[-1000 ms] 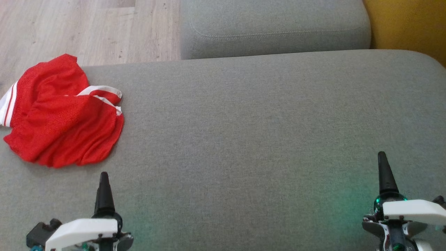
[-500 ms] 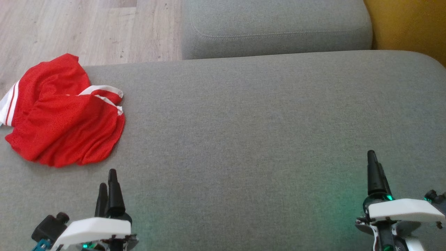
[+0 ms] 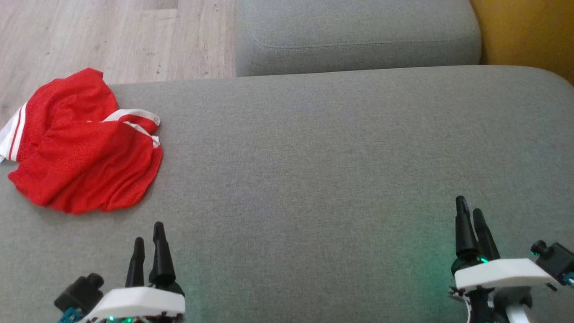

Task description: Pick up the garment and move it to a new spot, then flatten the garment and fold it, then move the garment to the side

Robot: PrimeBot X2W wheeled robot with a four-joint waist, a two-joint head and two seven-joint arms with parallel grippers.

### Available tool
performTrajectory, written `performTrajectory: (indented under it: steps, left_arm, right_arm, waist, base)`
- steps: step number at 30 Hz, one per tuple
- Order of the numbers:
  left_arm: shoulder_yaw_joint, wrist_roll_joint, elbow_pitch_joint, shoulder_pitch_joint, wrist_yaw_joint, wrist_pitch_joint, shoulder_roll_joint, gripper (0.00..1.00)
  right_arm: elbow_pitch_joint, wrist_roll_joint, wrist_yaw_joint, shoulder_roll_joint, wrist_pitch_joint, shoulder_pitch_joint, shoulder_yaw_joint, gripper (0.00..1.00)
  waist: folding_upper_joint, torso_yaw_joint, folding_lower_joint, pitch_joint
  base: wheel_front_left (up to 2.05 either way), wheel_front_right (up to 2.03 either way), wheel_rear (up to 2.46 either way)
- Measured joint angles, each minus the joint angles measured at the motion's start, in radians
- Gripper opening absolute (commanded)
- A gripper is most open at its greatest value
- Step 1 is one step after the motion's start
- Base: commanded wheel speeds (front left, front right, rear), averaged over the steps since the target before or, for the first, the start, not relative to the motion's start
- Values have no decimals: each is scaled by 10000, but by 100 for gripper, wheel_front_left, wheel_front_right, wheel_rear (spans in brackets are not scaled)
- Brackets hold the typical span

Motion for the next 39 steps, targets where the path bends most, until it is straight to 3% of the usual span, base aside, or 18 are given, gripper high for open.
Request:
performTrajectory:
  steps: [39]
  left_arm:
    - [-869,4211,155,191,351,-1085,23,100]
  right_arm:
    - [201,-4621,0,-15,-1085,45,725,100]
  waist:
    - [0,138,0,23]
  base:
    - [0,0,0]
